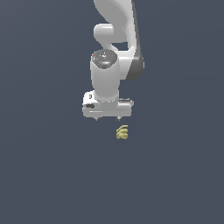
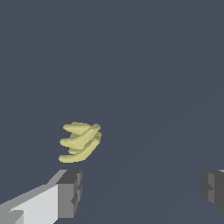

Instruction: Pick up the object and move it to a goal position.

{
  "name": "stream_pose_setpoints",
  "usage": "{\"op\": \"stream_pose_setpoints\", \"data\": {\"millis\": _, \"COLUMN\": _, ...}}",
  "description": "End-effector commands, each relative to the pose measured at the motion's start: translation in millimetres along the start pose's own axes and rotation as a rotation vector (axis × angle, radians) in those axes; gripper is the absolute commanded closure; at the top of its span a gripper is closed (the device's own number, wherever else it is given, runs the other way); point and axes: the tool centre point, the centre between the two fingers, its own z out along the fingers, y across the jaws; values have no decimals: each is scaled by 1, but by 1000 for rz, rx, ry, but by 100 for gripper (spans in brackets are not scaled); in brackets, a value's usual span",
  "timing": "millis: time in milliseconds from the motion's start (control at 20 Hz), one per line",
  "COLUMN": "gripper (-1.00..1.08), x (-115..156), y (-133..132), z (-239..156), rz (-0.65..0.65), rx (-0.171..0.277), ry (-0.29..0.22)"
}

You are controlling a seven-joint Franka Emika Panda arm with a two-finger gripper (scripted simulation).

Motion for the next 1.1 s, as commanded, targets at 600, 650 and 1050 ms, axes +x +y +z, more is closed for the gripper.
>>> {"op": "stream_pose_setpoints", "data": {"millis": 600, "gripper": -92, "x": 2, "y": -10, "z": 0, "rz": -66, "rx": -9, "ry": -4}}
{"op": "stream_pose_setpoints", "data": {"millis": 650, "gripper": -92, "x": 2, "y": -11, "z": 1, "rz": -64, "rx": -9, "ry": -3}}
{"op": "stream_pose_setpoints", "data": {"millis": 1050, "gripper": -92, "x": 3, "y": -31, "z": 29, "rz": -23, "rx": -6, "ry": 2}}
